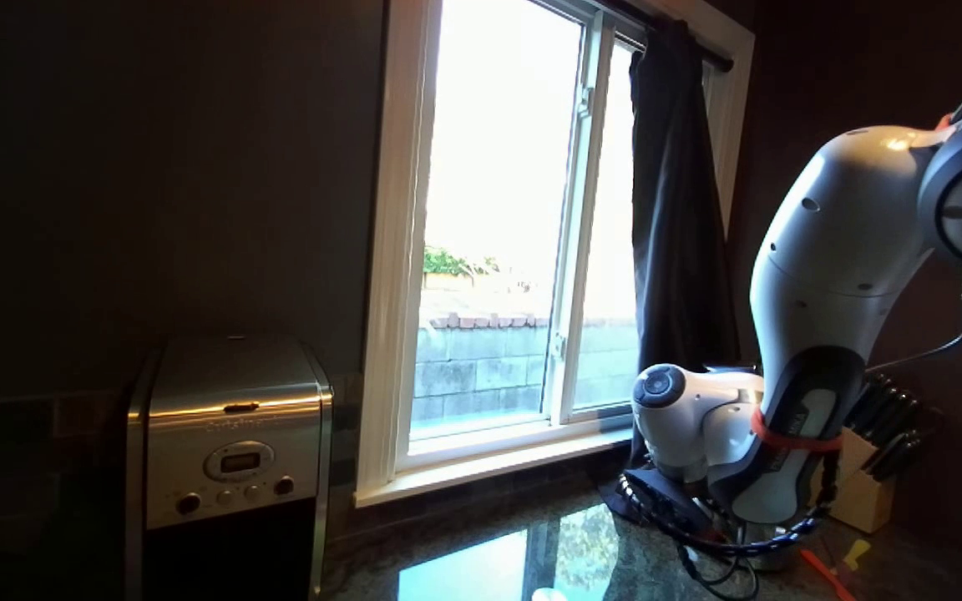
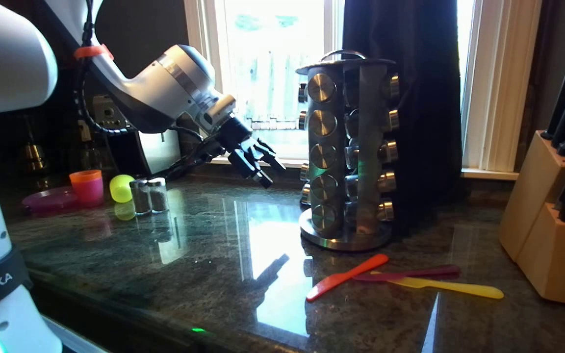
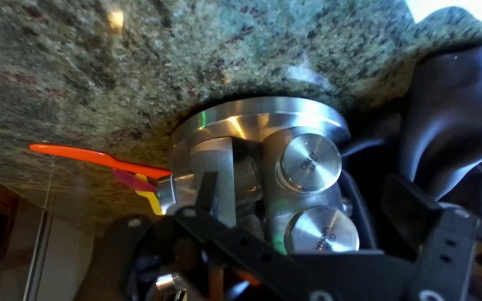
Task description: Remove one bottle from the rack
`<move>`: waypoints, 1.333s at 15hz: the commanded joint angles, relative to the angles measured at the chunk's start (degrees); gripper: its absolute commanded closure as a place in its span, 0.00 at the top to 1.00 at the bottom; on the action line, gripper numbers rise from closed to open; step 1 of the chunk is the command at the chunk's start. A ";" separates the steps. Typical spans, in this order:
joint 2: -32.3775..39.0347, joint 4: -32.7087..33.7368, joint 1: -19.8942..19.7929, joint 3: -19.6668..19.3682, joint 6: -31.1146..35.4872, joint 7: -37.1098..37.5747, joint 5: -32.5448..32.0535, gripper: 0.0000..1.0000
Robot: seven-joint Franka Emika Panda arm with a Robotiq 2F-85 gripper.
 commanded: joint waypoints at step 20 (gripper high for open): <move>-11.11 6.30 -16.18 14.56 6.22 -36.83 35.43 1.00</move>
